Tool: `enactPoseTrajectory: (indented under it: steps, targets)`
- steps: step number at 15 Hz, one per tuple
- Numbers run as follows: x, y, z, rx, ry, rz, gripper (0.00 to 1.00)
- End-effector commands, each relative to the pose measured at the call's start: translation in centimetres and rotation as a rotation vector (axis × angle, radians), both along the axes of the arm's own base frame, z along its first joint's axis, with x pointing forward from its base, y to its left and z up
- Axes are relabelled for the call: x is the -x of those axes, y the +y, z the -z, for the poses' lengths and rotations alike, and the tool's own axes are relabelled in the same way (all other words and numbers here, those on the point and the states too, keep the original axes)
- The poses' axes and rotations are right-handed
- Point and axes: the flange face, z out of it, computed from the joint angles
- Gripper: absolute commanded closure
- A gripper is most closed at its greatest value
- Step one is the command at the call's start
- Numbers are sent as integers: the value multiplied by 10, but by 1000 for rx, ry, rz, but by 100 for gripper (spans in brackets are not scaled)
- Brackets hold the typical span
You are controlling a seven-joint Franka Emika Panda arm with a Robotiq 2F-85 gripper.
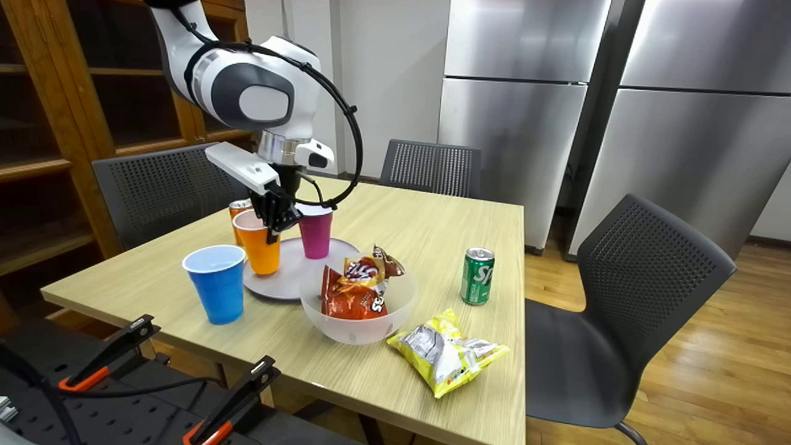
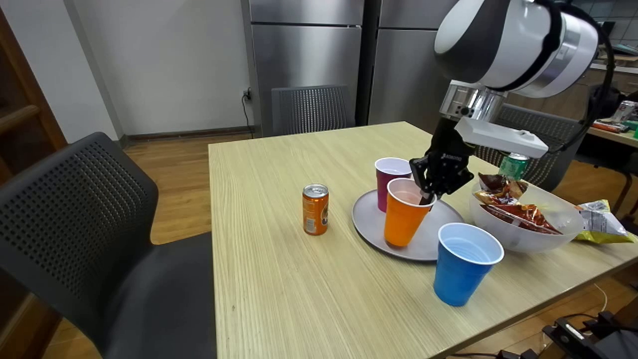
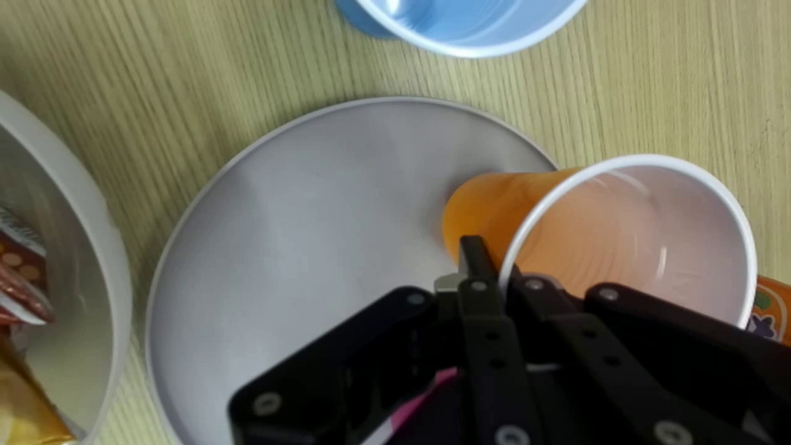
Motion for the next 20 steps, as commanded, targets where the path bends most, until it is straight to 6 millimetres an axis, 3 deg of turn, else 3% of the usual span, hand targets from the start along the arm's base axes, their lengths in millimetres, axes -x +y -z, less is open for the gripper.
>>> enactPoseTrajectory:
  steps: [1, 2, 3, 5, 11, 15, 20]
  targets:
    - [2, 2, 0, 21, 1, 0, 99]
    - [2, 3, 0, 20, 1, -1, 99]
    - [2, 3, 0, 23, 2, -3, 73]
    - [3, 4, 0, 26, 0, -5, 67]
    - [4, 5, -6, 27, -13, -8, 22]
    - [3, 5, -10, 27, -23, -8, 12]
    - [5, 4, -23, 30, -49, -11, 10]
